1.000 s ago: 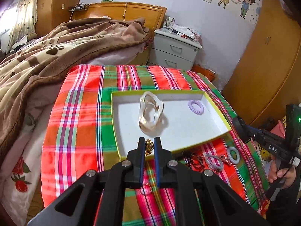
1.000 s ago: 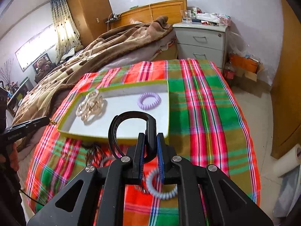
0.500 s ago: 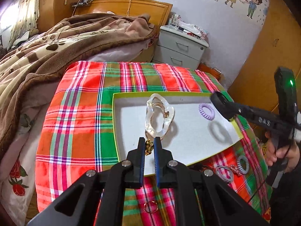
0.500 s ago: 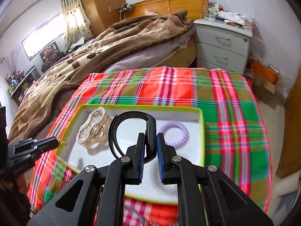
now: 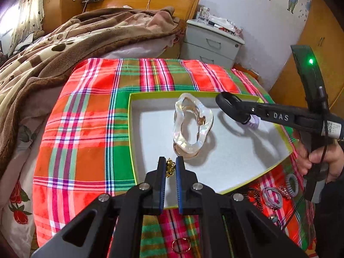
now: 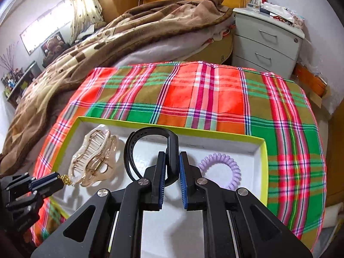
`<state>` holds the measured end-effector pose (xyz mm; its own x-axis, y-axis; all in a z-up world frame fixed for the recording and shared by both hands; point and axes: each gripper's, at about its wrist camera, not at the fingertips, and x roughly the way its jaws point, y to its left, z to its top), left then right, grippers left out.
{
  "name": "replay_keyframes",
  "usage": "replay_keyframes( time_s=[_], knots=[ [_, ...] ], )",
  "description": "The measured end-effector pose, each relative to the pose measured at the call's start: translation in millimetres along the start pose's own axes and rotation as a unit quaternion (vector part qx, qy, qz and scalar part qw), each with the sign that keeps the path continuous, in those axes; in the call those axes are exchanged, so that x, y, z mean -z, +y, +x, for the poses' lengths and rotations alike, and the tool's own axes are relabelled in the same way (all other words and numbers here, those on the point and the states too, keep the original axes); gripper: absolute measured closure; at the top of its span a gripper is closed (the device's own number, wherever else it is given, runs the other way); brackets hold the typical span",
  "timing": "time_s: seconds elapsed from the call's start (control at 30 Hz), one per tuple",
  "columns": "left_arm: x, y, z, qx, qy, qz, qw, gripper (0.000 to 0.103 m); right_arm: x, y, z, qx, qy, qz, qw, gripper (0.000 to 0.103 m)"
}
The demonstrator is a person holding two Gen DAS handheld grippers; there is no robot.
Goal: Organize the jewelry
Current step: 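Lift the black band with the right gripper while the left gripper carries the gold chain to the box, then lower both items into the box and open both grippers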
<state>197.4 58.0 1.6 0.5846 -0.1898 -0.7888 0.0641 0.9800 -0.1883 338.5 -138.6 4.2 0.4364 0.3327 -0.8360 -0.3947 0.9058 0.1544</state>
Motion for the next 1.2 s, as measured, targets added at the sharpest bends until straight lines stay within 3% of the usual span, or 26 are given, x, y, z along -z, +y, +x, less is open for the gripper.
replay_keyframes(
  time_s=[0.73, 0.8, 0.87, 1.2],
  knots=[
    [3.7, -0.8, 15.2, 0.002, 0.025, -0.001, 0.9997, 0.093, -3.7, 7.4, 23.6, 0.017, 0.032, -0.025, 0.999, 0.090],
    [3.6, -1.1, 14.8, 0.001, 0.024, -0.001, 0.9997, 0.092, -3.7, 7.6, 23.6, 0.016, 0.032, -0.025, 0.999, 0.090],
    [3.3, -1.4, 15.9, 0.004, 0.023, 0.001, 0.9997, 0.083, -4.1, 8.0, 24.2, 0.016, 0.032, -0.026, 0.999, 0.090],
    [1.7, -0.8, 16.6, 0.006, 0.024, -0.001, 0.9997, 0.079, -6.7, 6.7, 17.8, 0.015, 0.020, -0.014, 1.000, 0.087]
  ],
)
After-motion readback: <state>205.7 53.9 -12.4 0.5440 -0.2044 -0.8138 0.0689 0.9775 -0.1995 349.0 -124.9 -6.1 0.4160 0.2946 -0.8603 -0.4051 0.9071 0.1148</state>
